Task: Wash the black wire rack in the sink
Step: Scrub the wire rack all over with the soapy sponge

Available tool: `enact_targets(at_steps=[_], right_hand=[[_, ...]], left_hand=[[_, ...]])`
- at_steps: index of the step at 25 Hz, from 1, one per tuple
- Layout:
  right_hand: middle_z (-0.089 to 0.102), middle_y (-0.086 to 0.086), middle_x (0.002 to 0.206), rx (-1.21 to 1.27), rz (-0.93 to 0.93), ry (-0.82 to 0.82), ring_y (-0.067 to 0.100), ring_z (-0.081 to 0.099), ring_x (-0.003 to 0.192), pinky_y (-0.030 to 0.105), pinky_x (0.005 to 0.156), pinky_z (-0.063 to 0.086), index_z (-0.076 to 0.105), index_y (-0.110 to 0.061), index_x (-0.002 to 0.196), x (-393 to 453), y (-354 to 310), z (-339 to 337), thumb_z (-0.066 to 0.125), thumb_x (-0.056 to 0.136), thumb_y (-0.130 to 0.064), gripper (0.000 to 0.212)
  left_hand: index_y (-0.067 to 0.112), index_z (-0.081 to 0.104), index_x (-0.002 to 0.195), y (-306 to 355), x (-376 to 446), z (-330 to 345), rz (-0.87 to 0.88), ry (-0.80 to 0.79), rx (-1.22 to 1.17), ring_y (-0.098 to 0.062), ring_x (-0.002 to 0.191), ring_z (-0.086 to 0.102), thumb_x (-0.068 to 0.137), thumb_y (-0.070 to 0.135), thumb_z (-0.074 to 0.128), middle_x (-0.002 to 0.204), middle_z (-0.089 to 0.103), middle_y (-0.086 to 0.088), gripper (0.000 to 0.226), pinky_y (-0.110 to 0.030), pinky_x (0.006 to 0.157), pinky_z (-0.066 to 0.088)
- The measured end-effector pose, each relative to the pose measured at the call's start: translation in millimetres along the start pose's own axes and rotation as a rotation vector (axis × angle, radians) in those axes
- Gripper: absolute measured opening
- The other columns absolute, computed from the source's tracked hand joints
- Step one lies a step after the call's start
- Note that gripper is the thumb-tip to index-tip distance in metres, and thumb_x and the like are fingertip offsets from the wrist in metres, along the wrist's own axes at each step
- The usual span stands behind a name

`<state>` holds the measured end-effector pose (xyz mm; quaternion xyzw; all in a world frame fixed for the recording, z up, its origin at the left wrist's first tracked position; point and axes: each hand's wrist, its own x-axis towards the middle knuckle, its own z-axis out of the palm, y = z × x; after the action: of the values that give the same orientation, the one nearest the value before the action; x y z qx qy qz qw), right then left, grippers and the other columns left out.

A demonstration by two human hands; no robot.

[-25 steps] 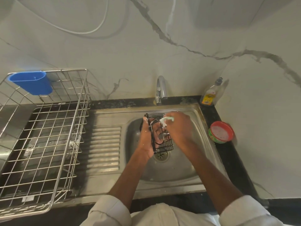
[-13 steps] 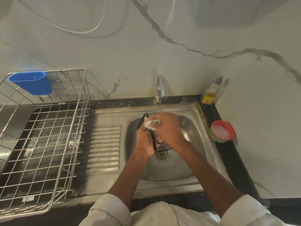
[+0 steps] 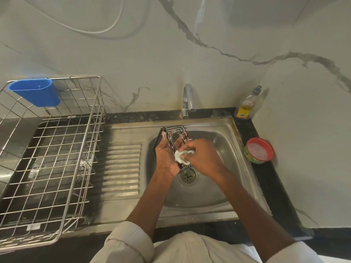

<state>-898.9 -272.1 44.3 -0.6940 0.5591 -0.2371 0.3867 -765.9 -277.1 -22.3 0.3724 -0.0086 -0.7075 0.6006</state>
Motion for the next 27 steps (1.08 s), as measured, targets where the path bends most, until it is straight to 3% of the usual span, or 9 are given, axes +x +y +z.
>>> enact_targets(at_steps=[3, 7, 10, 12, 15, 18, 20, 22, 27], right_hand=[[0.074, -0.003, 0.102, -0.334, 0.017, 0.182, 0.011, 0.067, 0.089, 0.021, 0.077, 0.048, 0.081, -0.023, 0.105, -2.8, 3.7, 2.0, 0.076, 0.087, -0.015, 0.02], [0.078, -0.01, 0.09, 0.002, -0.046, -0.049, 0.001, 0.068, 0.078, 0.022, 0.074, 0.055, 0.084, -0.024, 0.094, -15.7, -8.4, 11.1, 0.083, 0.078, -0.012, 0.02], [0.078, -0.007, 0.098, 0.048, -0.047, 0.185, 0.003, 0.07, 0.086, 0.025, 0.083, 0.059, 0.082, -0.02, 0.099, 1.8, -17.2, 19.6, 0.076, 0.084, -0.007, 0.021], [0.078, -0.007, 0.099, 0.044, -0.087, 0.139, 0.004, 0.07, 0.088, 0.026, 0.085, 0.058, 0.082, -0.02, 0.098, 1.4, -14.4, 20.8, 0.075, 0.084, -0.003, 0.024], [0.077, -0.009, 0.097, -0.097, -0.098, -0.001, 0.006, 0.069, 0.088, 0.03, 0.088, 0.056, 0.083, -0.024, 0.09, -10.9, 7.3, 12.4, 0.076, 0.079, 0.001, 0.028], [0.076, -0.009, 0.098, -0.097, 0.039, 0.193, 0.008, 0.069, 0.09, 0.034, 0.088, 0.056, 0.081, -0.024, 0.093, -16.5, 20.0, 7.5, 0.076, 0.082, -0.003, 0.024], [0.076, -0.011, 0.093, 0.1, -0.025, 0.134, 0.004, 0.07, 0.084, 0.029, 0.082, 0.057, 0.082, -0.021, 0.092, -19.3, 12.5, 19.6, 0.079, 0.079, -0.002, 0.024], [0.077, -0.012, 0.09, 0.228, -0.039, 0.053, 0.001, 0.07, 0.082, 0.023, 0.079, 0.054, 0.083, -0.02, 0.091, -23.9, 6.7, 27.4, 0.079, 0.077, 0.002, 0.026], [0.073, -0.014, 0.099, 0.151, 0.019, 0.356, 0.0, 0.069, 0.09, 0.014, 0.079, 0.051, 0.081, -0.023, 0.101, -14.1, 10.5, 18.1, 0.075, 0.085, -0.003, 0.026]], left_hand=[[0.019, 0.085, 0.083, -0.7, 3.2, -0.9, 0.043, 0.038, -0.028, -0.031, 0.097, 0.073, 0.108, 0.056, 0.041, 0.105, 0.077, -0.012, 0.062, -0.048, 0.1, 0.051], [0.015, 0.072, 0.103, -2.0, 4.4, -1.1, 0.043, 0.066, -0.07, -0.033, 0.095, 0.073, 0.107, 0.055, 0.045, 0.109, 0.072, -0.015, 0.049, -0.045, 0.093, 0.057], [0.013, 0.082, 0.083, -7.6, -1.5, 1.2, 0.035, 0.033, 0.0, -0.026, 0.08, 0.076, 0.11, 0.054, 0.038, 0.092, 0.077, -0.012, 0.066, -0.035, 0.075, 0.062], [0.016, 0.079, 0.085, -5.0, -4.0, 1.4, 0.071, 0.048, -0.012, -0.026, 0.078, 0.077, 0.11, 0.054, 0.039, 0.088, 0.078, -0.012, 0.06, -0.034, 0.07, 0.064], [0.019, 0.078, 0.087, 7.2, -1.0, -0.3, 0.117, 0.091, -0.096, -0.031, 0.087, 0.072, 0.108, 0.058, 0.045, 0.097, 0.076, -0.013, 0.056, -0.047, 0.088, 0.057], [0.02, 0.081, 0.079, 8.2, -0.6, 1.6, 0.119, 0.112, -0.107, -0.026, 0.086, 0.07, 0.106, 0.067, 0.04, 0.096, 0.077, -0.011, 0.067, -0.047, 0.088, 0.056], [0.022, 0.064, 0.099, 8.2, 1.0, 2.4, 0.144, 0.145, -0.161, -0.031, 0.095, 0.07, 0.104, 0.068, 0.042, 0.124, 0.073, -0.02, 0.051, -0.046, 0.077, 0.064], [0.023, 0.055, 0.1, 6.0, 9.7, -5.2, 0.159, 0.134, -0.179, -0.035, 0.104, 0.069, 0.103, 0.07, 0.042, 0.145, 0.063, -0.025, 0.048, -0.046, 0.076, 0.065], [0.024, 0.057, 0.096, 4.9, 9.5, -5.7, 0.167, 0.148, -0.142, -0.033, 0.103, 0.07, 0.104, 0.069, 0.041, 0.128, 0.071, -0.018, 0.049, -0.047, 0.094, 0.055]])
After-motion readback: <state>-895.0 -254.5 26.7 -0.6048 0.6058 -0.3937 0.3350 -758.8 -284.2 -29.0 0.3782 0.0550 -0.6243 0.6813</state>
